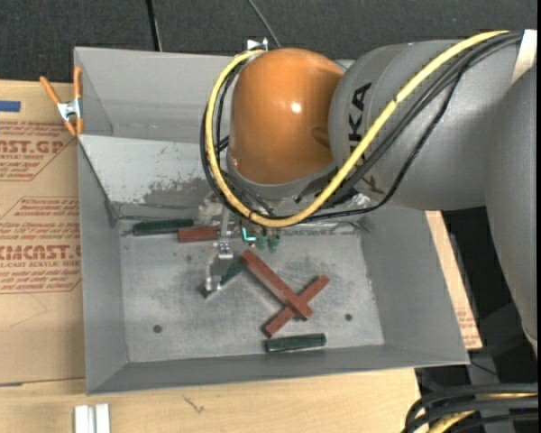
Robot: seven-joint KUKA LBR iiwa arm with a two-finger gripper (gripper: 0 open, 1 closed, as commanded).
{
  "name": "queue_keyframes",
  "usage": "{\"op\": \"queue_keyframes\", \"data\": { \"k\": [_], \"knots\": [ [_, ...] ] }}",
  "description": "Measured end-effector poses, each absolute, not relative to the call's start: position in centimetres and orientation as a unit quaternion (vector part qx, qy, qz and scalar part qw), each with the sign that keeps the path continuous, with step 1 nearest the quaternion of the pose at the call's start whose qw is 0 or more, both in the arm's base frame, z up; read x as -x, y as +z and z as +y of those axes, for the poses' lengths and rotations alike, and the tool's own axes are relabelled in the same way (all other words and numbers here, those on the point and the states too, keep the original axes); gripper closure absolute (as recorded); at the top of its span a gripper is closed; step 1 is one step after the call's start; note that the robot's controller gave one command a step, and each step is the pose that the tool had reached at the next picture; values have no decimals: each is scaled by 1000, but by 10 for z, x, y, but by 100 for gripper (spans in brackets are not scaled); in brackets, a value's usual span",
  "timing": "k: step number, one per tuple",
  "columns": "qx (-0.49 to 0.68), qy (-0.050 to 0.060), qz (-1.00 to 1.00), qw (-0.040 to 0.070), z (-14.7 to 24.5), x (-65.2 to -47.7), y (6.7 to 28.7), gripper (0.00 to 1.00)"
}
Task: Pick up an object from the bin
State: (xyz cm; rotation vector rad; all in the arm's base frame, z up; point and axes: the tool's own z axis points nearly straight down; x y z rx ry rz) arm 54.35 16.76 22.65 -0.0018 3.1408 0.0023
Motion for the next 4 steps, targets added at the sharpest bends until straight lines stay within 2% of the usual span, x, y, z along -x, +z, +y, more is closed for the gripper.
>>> {"op": "queue_keyframes", "data": {
  "k": [1,2,3,4],
  "knots": [
    [0,1,1000,1,167,-544,227,0],
    [16,1,1000,3,136,-549,155,0],
    [-63,0,998,-1,87,-553,156,0],
    [-39,0,999,2,74,-558,165,0]
  ]
}}
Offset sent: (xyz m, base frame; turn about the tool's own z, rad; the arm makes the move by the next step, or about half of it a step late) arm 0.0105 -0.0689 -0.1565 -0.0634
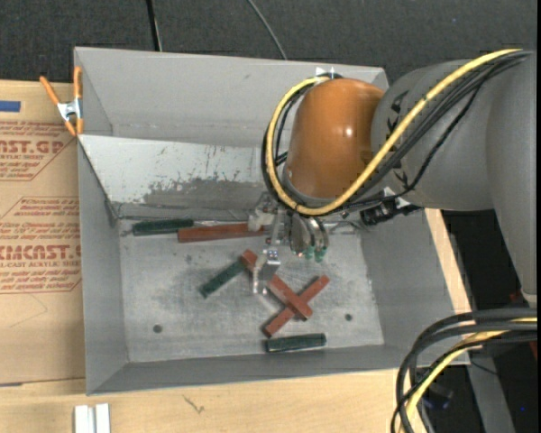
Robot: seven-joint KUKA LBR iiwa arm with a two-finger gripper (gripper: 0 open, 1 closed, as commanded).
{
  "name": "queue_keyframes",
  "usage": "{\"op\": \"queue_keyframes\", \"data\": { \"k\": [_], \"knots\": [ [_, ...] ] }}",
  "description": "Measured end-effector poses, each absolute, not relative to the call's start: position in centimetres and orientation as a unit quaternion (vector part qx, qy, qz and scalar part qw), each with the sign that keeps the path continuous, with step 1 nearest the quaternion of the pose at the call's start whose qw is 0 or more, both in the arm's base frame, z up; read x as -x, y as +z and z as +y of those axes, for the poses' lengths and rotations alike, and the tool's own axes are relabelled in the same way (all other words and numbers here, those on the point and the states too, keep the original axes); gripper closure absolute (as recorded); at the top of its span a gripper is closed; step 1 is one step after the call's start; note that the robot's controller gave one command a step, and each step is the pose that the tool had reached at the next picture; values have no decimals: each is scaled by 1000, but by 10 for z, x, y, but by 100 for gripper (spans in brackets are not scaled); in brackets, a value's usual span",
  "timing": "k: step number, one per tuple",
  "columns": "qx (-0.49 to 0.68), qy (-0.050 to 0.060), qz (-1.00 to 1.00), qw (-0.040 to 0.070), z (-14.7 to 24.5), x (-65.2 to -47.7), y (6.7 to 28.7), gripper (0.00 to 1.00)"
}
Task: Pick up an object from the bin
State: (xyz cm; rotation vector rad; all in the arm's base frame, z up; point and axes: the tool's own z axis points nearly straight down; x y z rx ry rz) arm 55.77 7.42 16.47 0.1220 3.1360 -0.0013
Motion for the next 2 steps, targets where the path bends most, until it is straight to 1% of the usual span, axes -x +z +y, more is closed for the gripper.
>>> {"op": "queue_keyframes", "data": {
  "k": [1,2],
  "knots": [
    [-122,1,993,3,46,-559,98,0],
    [-216,3,976,10,35,-561,76,100]
  ]
}}
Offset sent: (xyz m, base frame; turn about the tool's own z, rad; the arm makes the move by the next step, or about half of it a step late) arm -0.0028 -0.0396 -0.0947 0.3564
